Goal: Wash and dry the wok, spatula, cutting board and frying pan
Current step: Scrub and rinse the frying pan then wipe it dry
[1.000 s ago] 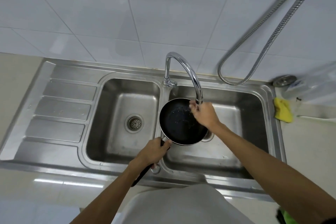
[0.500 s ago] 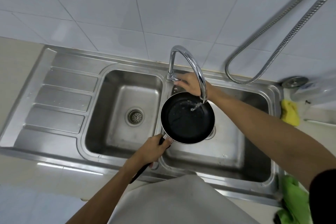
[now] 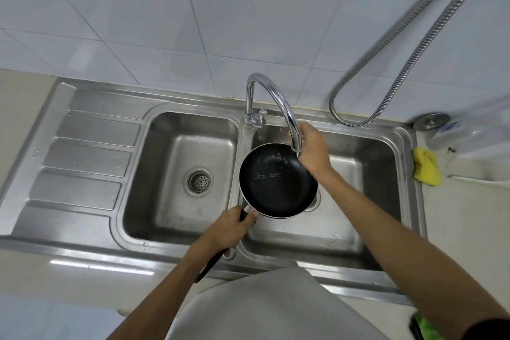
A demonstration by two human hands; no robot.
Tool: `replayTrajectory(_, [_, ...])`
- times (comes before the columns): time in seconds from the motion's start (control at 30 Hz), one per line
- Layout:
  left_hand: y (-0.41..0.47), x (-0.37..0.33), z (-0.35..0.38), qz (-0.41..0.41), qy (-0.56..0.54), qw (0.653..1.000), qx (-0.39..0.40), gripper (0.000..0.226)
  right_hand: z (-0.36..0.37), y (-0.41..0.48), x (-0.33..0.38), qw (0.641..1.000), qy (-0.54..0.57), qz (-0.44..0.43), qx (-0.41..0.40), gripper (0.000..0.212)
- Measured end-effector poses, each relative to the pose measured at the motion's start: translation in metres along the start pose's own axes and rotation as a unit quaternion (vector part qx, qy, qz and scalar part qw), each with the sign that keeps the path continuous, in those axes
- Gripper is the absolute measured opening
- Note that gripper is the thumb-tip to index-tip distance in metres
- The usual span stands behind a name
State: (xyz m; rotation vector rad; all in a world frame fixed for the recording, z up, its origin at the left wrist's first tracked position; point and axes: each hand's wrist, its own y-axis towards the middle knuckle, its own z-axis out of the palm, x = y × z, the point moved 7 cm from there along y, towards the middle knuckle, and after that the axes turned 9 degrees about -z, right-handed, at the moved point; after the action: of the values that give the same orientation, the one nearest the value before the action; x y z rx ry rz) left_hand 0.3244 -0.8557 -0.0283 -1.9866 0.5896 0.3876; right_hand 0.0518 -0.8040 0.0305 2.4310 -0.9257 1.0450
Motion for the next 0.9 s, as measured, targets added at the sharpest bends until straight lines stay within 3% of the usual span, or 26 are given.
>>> replayTrajectory(0.13, [-0.007,-0.012,0.021,-0.006,-0.094,0.99,0.108,0.052,-0.019,-0.083,-0.052,0.991,-0.047,0.124,-0.01,0.042])
replayTrajectory(0.2, [-0.012,-0.022,0.032,-0.006,-0.102,0.983,0.151,0.046,-0.03,-0.118,-0.081,0.967,0.095,0.236,-0.014,0.051])
replayTrajectory(0.27, [-0.017,-0.034,0.045,-0.012,-0.105,0.977,0.184,0.036,-0.036,-0.142,-0.091,0.909,0.292,0.298,-0.018,0.054])
replayTrajectory(0.33, [-0.022,-0.047,0.057,-0.033,-0.123,0.967,0.22,0.038,-0.05,-0.156,-0.089,0.884,0.367,0.288,-0.016,0.056])
replayTrajectory(0.43, [-0.032,-0.068,0.078,-0.067,-0.144,0.948,0.277,0.047,-0.072,-0.166,-0.083,0.883,0.394,0.255,0.001,0.068])
replayTrajectory(0.57, [-0.041,-0.09,0.102,-0.083,-0.134,0.948,0.277,0.06,-0.103,-0.181,-0.088,0.926,0.298,0.23,0.018,0.066])
replayTrajectory(0.7, [-0.046,-0.103,0.125,-0.093,-0.161,0.949,0.254,0.062,-0.142,-0.214,-0.107,0.987,0.055,0.146,0.02,0.055])
replayTrajectory(0.9, [-0.056,-0.103,0.165,-0.102,-0.277,0.906,0.304,0.072,-0.183,-0.331,-0.153,0.967,-0.219,0.116,-0.062,0.028])
